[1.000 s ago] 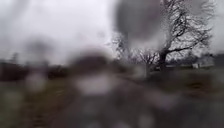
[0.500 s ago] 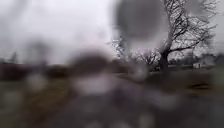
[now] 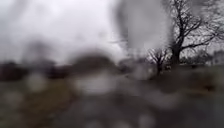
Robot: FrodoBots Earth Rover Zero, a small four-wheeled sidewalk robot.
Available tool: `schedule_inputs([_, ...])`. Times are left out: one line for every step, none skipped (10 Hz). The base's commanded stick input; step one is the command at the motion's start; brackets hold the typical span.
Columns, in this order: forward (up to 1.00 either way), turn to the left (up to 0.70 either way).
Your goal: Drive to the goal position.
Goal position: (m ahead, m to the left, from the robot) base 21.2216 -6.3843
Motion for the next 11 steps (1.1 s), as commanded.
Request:
schedule_inputs([0.85,0.0])
schedule_inputs([0.85,0.0])
schedule_inputs([0.85,0.0])
schedule_inputs([0.85,0.0])
schedule_inputs([0.85,0.0])
schedule_inputs([0.85,0.0])
schedule_inputs([0.85,0.0])
schedule_inputs([0.85,0.0])
schedule_inputs([0.85,0.0])
schedule_inputs([0.85,0.0])
schedule_inputs([0.85,0.0])
